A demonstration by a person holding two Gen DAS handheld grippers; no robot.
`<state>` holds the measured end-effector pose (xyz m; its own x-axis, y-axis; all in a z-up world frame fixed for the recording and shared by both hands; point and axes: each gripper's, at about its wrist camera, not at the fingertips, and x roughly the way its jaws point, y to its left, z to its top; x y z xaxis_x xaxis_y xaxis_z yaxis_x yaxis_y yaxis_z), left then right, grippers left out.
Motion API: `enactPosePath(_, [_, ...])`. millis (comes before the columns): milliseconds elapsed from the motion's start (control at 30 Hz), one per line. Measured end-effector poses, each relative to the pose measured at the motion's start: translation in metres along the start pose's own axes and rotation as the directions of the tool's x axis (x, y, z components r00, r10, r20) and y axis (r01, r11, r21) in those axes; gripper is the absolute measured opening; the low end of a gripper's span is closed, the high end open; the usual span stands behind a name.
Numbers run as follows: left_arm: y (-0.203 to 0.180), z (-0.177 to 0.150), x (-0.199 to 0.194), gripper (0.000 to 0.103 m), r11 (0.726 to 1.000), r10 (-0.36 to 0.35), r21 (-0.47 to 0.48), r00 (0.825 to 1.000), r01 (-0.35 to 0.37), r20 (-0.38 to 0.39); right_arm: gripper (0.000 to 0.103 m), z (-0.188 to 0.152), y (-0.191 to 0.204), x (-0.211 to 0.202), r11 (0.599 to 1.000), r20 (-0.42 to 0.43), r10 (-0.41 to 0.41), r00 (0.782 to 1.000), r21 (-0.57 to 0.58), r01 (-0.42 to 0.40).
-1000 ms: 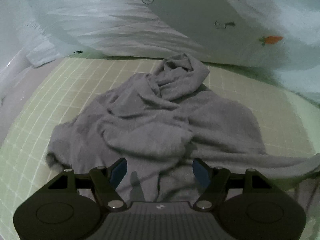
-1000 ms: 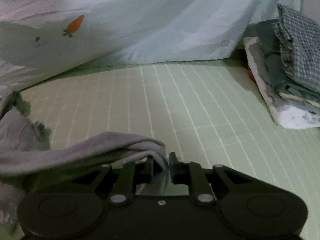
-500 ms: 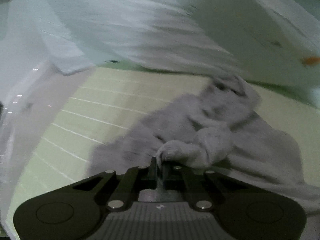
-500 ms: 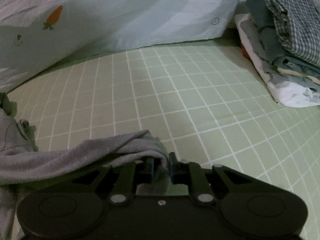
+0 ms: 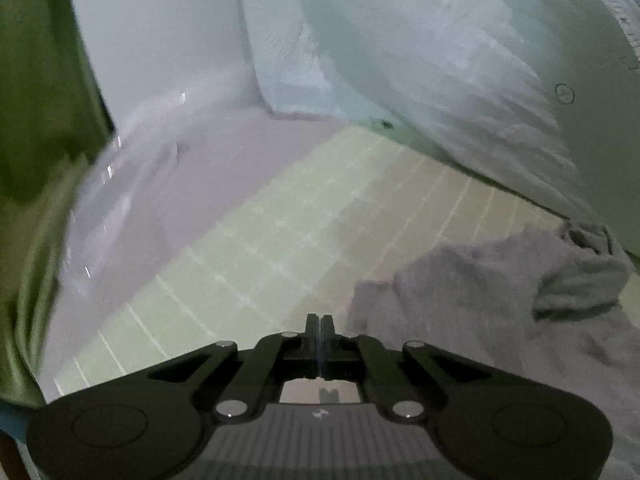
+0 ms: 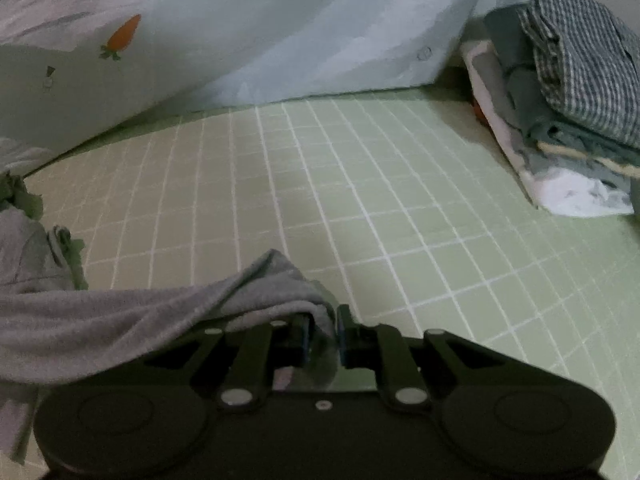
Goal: Fold clothes
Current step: 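Grasp the hoodie fabric with the right gripper while the left gripper grasps another edge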
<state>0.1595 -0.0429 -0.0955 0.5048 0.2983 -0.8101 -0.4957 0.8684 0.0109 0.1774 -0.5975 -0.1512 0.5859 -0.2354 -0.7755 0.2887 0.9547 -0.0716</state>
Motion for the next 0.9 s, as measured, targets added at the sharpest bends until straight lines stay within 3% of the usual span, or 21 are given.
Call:
enactPosePath(67, [-0.002, -0.009, 0.0, 0.006, 0.999, -0.031, 0.016, 0.999, 0.031, -0.018, 0.019, -0.002, 0.002, -0.001, 1.0, -0.007, -0.009, 1.0, -0.003, 0.009])
enactPosePath(133, [-0.004, -0.015, 0.003, 0.027, 0.997, -0.073, 0.006, 0.996, 0.074, -0.043, 0.029, -0.004, 0.009, -0.004, 1.0, 0.0, -0.018, 1.0, -0.022, 0.018])
enactPosePath(200, [-0.005, -0.02, 0.005, 0.055, 0.993, -0.116, -0.022, 0.991, 0.115, -0.068, 0.042, -0.004, 0.014, -0.009, 0.999, 0.006, -0.024, 1.0, -0.032, 0.024])
enactPosePath(267, [-0.005, -0.02, 0.008, 0.065, 0.99, -0.138, -0.05, 0.988, 0.134, -0.075, 0.05, -0.006, 0.019, -0.015, 0.999, 0.009, -0.035, 0.999, -0.04, 0.035])
enactPosePath(367, [-0.002, -0.017, 0.014, 0.069, 0.983, -0.171, -0.085, 0.982, 0.164, -0.078, 0.058, -0.011, 0.026, -0.022, 0.998, 0.012, -0.051, 0.999, -0.036, 0.052])
enactPosePath(533, [-0.001, -0.005, 0.038, 0.069, 0.965, -0.246, -0.118, 0.962, 0.232, -0.12, 0.061, -0.021, 0.039, -0.026, 0.998, -0.023, -0.069, 0.997, -0.014, 0.069])
enactPosePath(600, [-0.002, -0.001, 0.048, 0.062, 0.958, -0.276, -0.12, 0.951, 0.261, -0.137, 0.061, -0.024, 0.044, -0.024, 0.997, -0.043, -0.074, 0.996, -0.003, 0.074])
enactPosePath(633, [-0.004, 0.0, 0.051, 0.054, 0.955, -0.29, -0.114, 0.946, 0.275, -0.143, 0.061, -0.026, 0.047, -0.023, 0.997, -0.052, -0.075, 0.996, 0.0, 0.075])
enactPosePath(700, [-0.009, 0.003, 0.054, 0.019, 0.947, -0.318, -0.097, 0.936, 0.306, -0.152, 0.061, -0.028, 0.052, -0.022, 0.997, -0.063, -0.076, 0.995, -0.001, 0.076])
enactPosePath(733, [-0.013, 0.004, 0.054, 0.011, 0.95, -0.311, -0.075, 0.939, 0.302, -0.147, 0.061, -0.028, 0.055, -0.022, 0.997, -0.067, -0.077, 0.995, -0.006, 0.077])
enactPosePath(800, [-0.02, 0.007, 0.049, 0.003, 0.952, -0.306, -0.044, 0.943, 0.303, -0.128, 0.061, -0.03, 0.059, -0.021, 0.997, -0.073, -0.074, 0.995, -0.015, 0.073])
enactPosePath(900, [-0.035, 0.018, 0.035, 0.002, 0.938, -0.347, -0.011, 0.935, 0.347, -0.079, 0.061, -0.031, 0.061, -0.019, 0.998, -0.08, -0.065, 0.995, -0.024, 0.063])
